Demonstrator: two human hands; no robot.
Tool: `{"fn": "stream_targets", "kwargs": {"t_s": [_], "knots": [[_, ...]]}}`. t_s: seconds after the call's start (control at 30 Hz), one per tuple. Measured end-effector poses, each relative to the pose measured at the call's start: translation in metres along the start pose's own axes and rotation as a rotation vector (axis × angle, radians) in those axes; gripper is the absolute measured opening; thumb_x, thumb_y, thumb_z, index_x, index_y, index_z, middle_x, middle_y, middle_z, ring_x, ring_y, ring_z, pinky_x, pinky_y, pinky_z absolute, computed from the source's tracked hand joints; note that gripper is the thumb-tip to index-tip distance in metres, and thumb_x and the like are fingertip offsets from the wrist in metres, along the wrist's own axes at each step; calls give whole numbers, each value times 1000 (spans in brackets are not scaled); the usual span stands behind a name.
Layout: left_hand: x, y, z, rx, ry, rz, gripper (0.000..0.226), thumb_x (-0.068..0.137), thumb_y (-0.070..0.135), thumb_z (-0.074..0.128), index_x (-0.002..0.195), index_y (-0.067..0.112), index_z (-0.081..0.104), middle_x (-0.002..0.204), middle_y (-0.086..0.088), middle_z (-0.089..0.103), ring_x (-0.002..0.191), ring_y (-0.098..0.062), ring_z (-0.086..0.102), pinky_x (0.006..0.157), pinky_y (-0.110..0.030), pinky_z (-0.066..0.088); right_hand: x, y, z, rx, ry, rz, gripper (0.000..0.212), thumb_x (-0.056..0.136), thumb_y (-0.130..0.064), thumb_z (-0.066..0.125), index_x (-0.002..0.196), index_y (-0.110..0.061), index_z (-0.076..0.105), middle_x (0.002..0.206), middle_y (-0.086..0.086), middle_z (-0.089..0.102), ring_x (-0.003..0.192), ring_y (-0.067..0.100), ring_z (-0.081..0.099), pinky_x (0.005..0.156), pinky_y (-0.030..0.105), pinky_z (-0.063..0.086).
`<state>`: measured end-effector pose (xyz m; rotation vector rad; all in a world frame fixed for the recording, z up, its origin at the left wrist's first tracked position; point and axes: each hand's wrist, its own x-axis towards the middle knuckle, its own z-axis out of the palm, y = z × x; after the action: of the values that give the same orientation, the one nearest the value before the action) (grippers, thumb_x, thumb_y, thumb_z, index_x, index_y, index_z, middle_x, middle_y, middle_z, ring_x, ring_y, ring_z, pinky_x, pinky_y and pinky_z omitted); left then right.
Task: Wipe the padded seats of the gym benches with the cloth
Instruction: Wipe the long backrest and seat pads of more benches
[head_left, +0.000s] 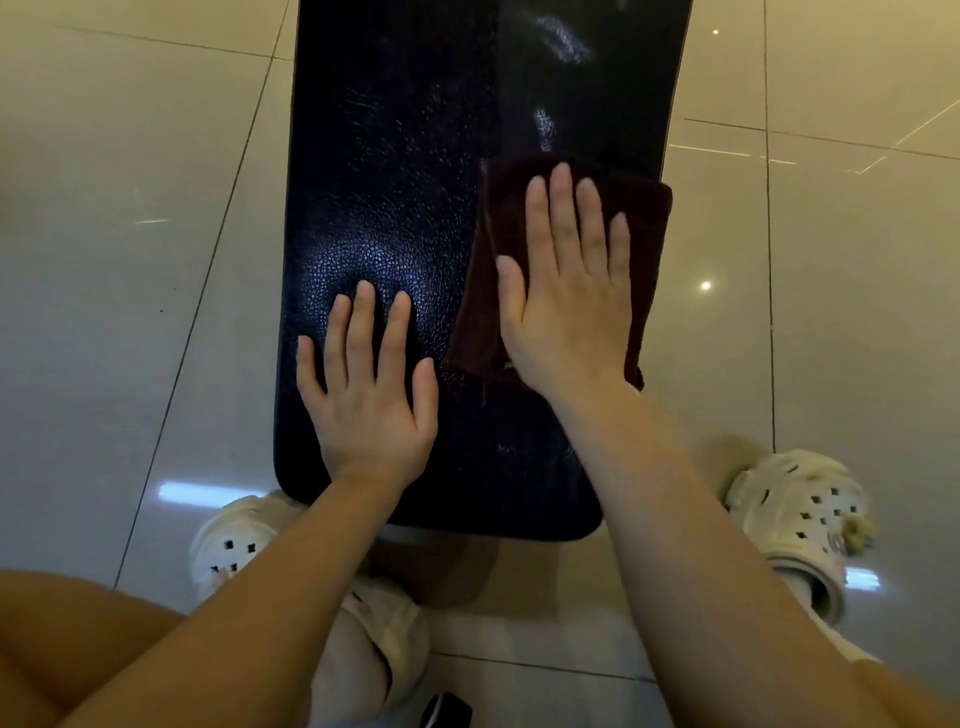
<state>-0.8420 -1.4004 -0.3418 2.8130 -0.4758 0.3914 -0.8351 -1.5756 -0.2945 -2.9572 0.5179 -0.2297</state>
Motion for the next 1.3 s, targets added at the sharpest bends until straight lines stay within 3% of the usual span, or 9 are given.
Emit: {"fn": "stream_targets", "kwargs": {"t_s": [0.3,0.57,0.83,1.13,1.3], "knots": [[2,-1,1,8,6,13,56,96,37,36,150,21,32,155,-12,33,144,-29,26,114,-56,18,-119,-6,8,44,-108,-166,59,100,-38,34,153,-14,27,161,5,21,149,21,19,119,43,18],[4,0,0,23,-4,11,58,94,37,36,150,21,29,155,-13,32,143,-30,27,114,-56,18,-16,-15,-2,66,-62,-127,61,102,-44,29,155,-16,20,162,4,19,150,19,12,122,38,5],[4,1,0,9,15,6,58,93,37,38,148,20,33,154,-13,35,142,-30,28,113,-56,17,-124,17,6,16,-83,-116,61,97,-42,38,152,-16,28,158,6,30,148,21,22,120,43,14],[4,0,2,11,50,21,56,94,36,41,148,20,36,153,-13,37,142,-30,30,114,-55,18,3,13,-6,14,2,48,66,100,-49,23,156,-16,12,164,4,11,151,19,5,121,35,-7],[3,0,2,-1,41,18,56,95,36,39,148,19,37,153,-13,36,142,-31,29,113,-56,18,-55,8,2,50,-10,91,64,101,-43,28,155,-10,19,163,9,14,151,21,6,123,39,2]]}}
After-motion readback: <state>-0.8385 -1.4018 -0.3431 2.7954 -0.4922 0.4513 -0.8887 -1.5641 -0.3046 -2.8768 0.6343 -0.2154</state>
